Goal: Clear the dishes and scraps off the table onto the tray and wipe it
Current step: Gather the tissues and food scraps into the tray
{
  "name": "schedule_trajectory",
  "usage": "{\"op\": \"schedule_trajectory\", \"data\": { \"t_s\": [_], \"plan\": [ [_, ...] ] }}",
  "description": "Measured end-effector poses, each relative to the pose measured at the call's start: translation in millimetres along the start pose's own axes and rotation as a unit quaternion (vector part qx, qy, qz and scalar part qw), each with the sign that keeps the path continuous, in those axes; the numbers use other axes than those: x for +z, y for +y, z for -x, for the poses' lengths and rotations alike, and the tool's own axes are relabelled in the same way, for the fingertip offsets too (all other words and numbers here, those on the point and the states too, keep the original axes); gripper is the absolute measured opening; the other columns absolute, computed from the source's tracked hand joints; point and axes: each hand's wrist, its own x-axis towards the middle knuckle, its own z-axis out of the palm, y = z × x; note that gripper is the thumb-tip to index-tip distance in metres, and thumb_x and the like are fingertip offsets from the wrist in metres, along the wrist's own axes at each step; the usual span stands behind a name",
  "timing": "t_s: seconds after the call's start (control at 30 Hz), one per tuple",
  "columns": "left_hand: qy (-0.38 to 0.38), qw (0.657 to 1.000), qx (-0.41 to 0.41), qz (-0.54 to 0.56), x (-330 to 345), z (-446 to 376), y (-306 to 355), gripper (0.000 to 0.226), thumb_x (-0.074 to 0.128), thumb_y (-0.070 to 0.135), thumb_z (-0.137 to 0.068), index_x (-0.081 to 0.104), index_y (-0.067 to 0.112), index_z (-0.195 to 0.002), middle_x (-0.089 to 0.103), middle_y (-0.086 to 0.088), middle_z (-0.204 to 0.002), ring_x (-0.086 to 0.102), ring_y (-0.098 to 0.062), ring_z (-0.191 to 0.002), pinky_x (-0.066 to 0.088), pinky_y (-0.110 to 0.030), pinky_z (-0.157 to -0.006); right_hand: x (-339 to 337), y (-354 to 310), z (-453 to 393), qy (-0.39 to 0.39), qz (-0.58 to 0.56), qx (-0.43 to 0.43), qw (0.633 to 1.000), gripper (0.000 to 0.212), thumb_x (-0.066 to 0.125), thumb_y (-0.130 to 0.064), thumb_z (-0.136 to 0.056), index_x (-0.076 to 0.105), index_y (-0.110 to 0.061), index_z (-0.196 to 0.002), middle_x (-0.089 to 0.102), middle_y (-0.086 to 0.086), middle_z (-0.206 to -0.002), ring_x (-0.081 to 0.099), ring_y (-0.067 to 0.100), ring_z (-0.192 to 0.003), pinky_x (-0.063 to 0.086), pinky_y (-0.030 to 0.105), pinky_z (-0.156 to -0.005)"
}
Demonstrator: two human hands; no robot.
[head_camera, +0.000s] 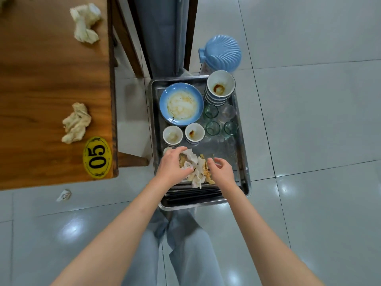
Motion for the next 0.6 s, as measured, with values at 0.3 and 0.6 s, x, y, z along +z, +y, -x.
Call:
{"op": "schedule_trajectory", "data": {
  "t_s": [0.3,0.6],
  "plan": [
    [0.083,0.994,0.069,0.014,-120,54,62,0.071,0.074,0.03,-0.073,0.04,0.027,-0.136,0.047,-0.001,-0.133,0.04,-0.017,-0.124,0.03,-0.028,-0.098,-26,-117,79,-0.015,0.064,-0.148,0.987,0.044,0.055,-0.041,-0.089,0.049,-0.021,-0.128,0.057,0.004,-0.126,0.055,0.016,-0.108,0.043,0.029,-0.085],
    [0.228,0.968,0.105,0.002,-247,123,63,0.074,0.076,0.032,-0.074,0.037,0.033,-0.137,0.048,0.002,-0.131,0.045,-0.015,-0.12,0.039,-0.029,-0.096,7,-223,160,-0.042,0.124,-0.337,0.932,0.047,0.056,-0.039,-0.089,0.046,-0.025,-0.133,0.053,-0.001,-0.13,0.048,0.014,-0.119,0.038,0.03,-0.097]
  ]
}}
